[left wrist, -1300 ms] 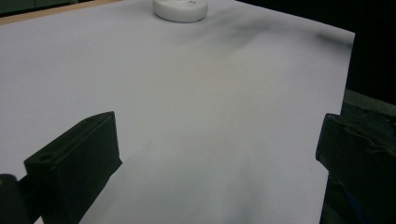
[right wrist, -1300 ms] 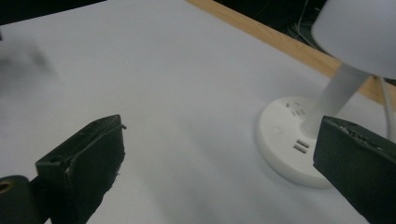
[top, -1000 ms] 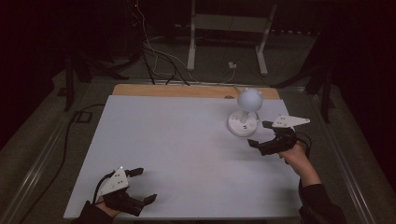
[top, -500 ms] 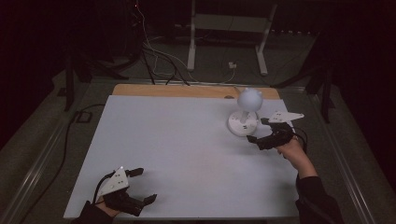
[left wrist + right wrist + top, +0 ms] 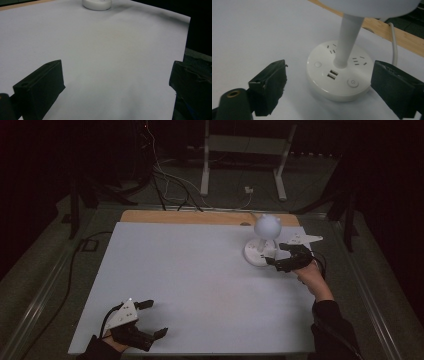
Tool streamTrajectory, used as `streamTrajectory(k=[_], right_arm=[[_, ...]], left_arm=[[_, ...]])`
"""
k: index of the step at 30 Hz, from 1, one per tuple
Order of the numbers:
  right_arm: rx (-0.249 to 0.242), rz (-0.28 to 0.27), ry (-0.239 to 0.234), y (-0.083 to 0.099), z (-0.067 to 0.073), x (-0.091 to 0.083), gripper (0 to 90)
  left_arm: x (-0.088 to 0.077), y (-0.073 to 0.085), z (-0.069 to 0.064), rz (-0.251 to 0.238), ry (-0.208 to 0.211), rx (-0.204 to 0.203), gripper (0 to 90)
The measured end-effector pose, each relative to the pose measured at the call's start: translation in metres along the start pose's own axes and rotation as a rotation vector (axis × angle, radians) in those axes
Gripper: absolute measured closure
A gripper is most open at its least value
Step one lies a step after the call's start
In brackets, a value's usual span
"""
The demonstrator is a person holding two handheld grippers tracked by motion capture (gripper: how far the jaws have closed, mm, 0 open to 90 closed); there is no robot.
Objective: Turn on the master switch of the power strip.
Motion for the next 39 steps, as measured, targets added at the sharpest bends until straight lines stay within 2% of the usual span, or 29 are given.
streamTrajectory(k=[7, 11, 14, 15, 16, 22, 24, 29, 30, 35, 39], right_arm=[[0.036, -0.029, 0.051, 0.006, -0.009, 0.007, 24.2], [0.024, -0.02, 0.074, 0.011, -0.012, 0.012, 28.0], [0.026, -0.017, 0.073, 0.012, -0.012, 0.014, 31.5], [0.027, -0.018, 0.078, 0.012, -0.012, 0.015, 33.6], [0.035, -0.018, 0.08, 0.012, -0.013, 0.016, 41.0], [0.053, -0.024, 0.099, 0.012, -0.013, 0.02, 50.4], [0.059, -0.026, 0.117, 0.012, -0.014, 0.021, 60.9], [0.061, -0.017, 0.131, 0.013, -0.015, 0.023, 67.6], [0.058, -0.021, 0.143, 0.013, -0.017, 0.024, 73.8], [0.05, -0.005, 0.169, 0.013, -0.02, 0.027, 90.0], [0.058, -0.004, 0.183, 0.014, -0.023, 0.031, 90.0]], left_arm=[[0.0, 0.0, 0.0, 0.0, 0.0, -0.002, 0.2], [0.0, 0.0, 0.0, 0.001, 0.001, -0.002, 0.2], [0.0, 0.0, 0.0, 0.001, 0.001, -0.003, 0.2], [0.001, 0.001, 0.0, 0.002, 0.0, -0.003, 0.2], [0.001, 0.001, 0.0, 0.003, 0.001, -0.002, 0.2], [0.0, 0.001, 0.0, 0.003, 0.001, -0.002, 0.2], [0.0, 0.001, 0.0, 0.002, 0.001, -0.004, 0.2], [0.0, 0.001, 0.0, 0.001, 0.001, -0.003, 0.2], [0.0, 0.001, 0.0, 0.002, 0.001, -0.004, 0.2], [0.0, 0.001, 0.0, 0.002, 0.001, -0.004, 0.2], [0.0, 0.001, 0.0, 0.003, 0.001, -0.003, 0.2]])
Point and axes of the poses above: each handheld gripper's, and its own axes: x roughly forward along the jaws, y roughly out of its underside, z roughly to its left, the point moved 2 cm from there along x, roughly forward along the jaws, and after that the axes turned 12 degrees about x, right-handed, at the moved point
